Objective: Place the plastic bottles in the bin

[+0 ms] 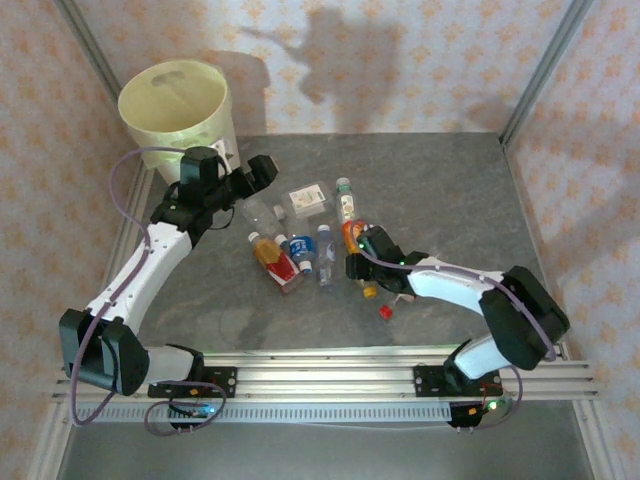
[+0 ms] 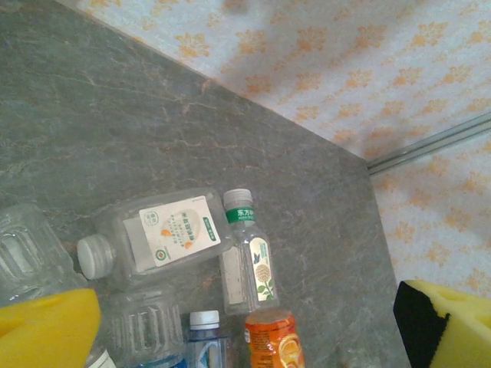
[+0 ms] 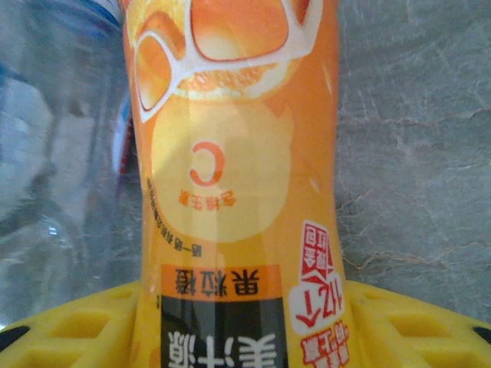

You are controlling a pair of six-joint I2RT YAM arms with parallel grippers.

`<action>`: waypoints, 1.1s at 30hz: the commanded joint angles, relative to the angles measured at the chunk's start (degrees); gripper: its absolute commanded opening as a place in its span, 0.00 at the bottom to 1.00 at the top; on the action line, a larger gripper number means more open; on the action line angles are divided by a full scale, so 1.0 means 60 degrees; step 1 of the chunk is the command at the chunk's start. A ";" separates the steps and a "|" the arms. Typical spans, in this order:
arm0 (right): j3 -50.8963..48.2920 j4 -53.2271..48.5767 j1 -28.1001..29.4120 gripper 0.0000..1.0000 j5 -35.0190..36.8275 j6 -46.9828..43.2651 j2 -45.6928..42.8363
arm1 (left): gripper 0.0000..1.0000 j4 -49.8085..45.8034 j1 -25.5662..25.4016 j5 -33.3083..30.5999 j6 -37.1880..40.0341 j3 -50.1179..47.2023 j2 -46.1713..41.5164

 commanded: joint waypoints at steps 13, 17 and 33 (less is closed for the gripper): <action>-0.0320 0.2144 0.0026 0.46 -0.0970 -0.0228 -0.2133 | 1.00 0.0860 -0.0945 0.1398 0.0292 -0.0158 0.0374; -0.0452 0.3014 0.0026 0.46 -0.2005 -0.0451 -0.2228 | 1.00 0.1529 -0.1517 0.1933 0.0058 -0.0442 0.0651; 0.0603 0.4147 0.0626 0.46 -0.2040 -0.1583 -0.1296 | 1.00 0.1946 -0.2682 0.0940 -0.0130 -0.0839 0.1049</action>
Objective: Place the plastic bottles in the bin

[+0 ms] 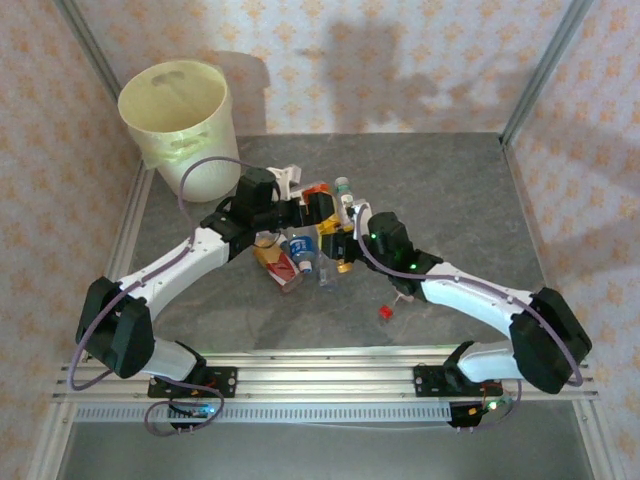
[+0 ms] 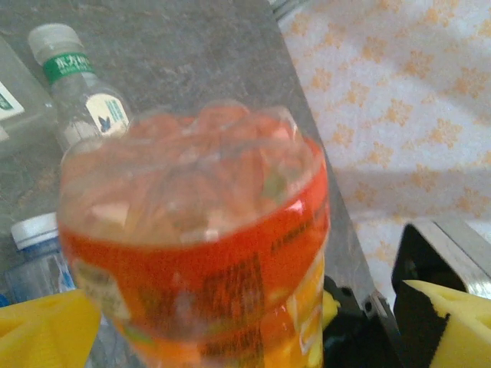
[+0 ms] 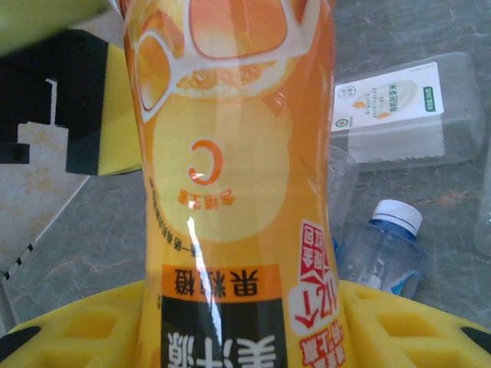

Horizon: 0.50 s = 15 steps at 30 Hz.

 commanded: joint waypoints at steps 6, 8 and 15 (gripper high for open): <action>0.0684 0.1487 0.0500 0.47 0.0713 -0.0686 0.0471 | 0.91 0.0191 0.0005 -0.0896 -0.0226 0.0151 0.0131; 0.0806 0.1422 0.0514 0.47 0.0505 -0.0833 0.0575 | 0.90 0.0438 0.0012 -0.0955 -0.0322 0.0055 0.0122; 0.0800 0.1314 0.0527 0.47 0.0534 -0.0818 0.0654 | 0.72 0.0943 0.0005 -0.0449 -0.0350 -0.0159 0.0100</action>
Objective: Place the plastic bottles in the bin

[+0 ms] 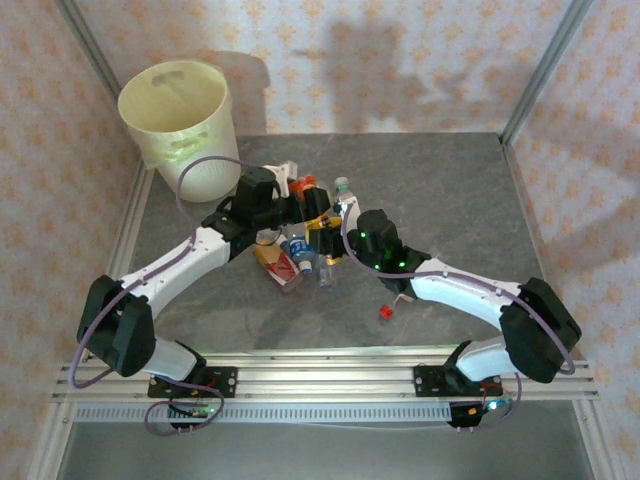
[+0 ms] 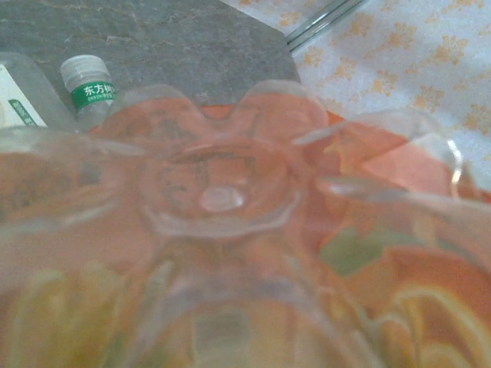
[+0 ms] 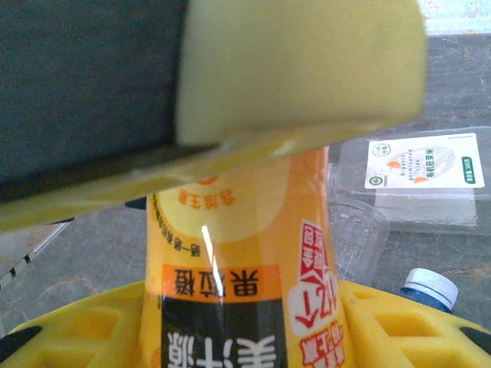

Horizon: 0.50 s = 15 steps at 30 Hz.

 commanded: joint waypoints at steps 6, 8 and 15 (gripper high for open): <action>0.0301 0.0474 0.0072 0.50 0.0028 -0.0167 0.0081 | 0.61 0.0701 0.0004 0.0139 0.0053 -0.0146 0.0016; 0.0390 0.0310 0.0074 0.59 0.0048 -0.0106 0.0100 | 0.59 0.0661 -0.0004 -0.0026 0.0009 -0.0111 0.0046; 0.0868 -0.0897 0.0065 0.85 0.0039 -0.0130 0.0131 | 0.57 0.0067 -0.0004 -0.0836 0.0139 0.0129 0.0006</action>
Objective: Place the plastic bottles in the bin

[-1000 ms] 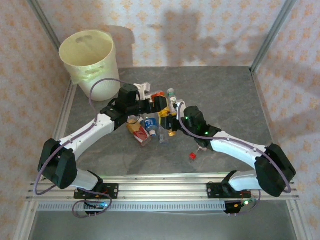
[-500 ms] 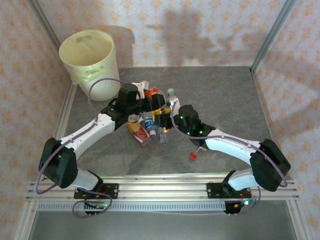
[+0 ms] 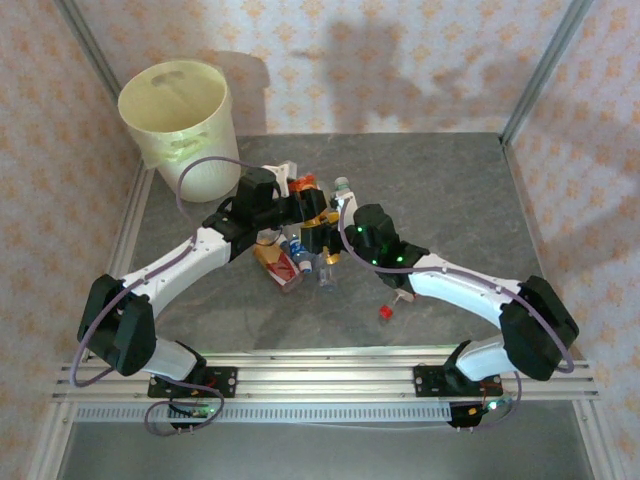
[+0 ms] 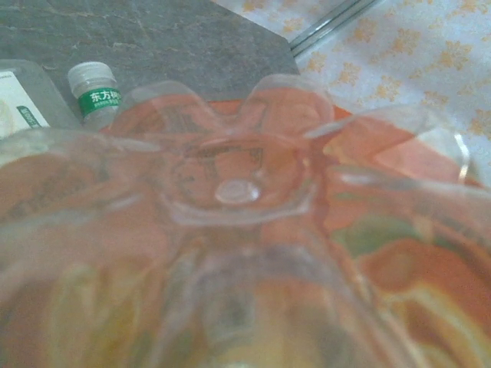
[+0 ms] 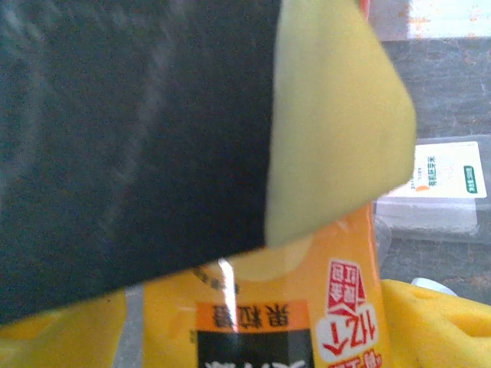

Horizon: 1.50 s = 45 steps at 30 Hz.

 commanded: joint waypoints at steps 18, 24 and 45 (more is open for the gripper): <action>-0.0547 -0.0234 0.0041 0.99 0.2351 -0.0439 -0.1666 | 0.59 -0.2024 0.0037 -0.3689 0.1757 0.0843 -0.1121; -0.0468 -0.1011 -0.0001 0.99 0.5836 0.0294 -0.1551 | 0.58 -0.3499 0.0056 -0.5712 0.2612 0.1692 -0.1382; -0.0244 -0.2082 -0.0379 0.99 0.6831 0.1702 -0.1644 | 0.57 -0.2823 0.1695 -0.8624 0.5252 0.5641 -0.0171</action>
